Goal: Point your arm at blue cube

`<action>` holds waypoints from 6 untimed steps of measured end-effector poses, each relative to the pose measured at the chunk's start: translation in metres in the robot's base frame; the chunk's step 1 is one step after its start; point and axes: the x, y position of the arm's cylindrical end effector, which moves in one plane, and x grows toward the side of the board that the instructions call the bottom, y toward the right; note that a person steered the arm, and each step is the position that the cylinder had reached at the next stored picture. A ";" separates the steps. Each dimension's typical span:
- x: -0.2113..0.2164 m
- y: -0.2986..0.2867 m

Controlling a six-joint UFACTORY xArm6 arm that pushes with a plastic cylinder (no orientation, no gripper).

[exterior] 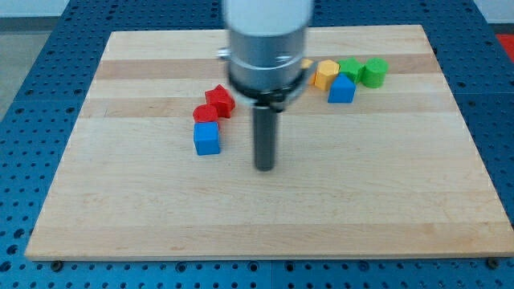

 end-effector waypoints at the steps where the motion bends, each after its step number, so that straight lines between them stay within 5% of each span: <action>1: 0.008 -0.069; 3: -0.021 -0.167; 4: -0.053 -0.171; 6: -0.041 -0.134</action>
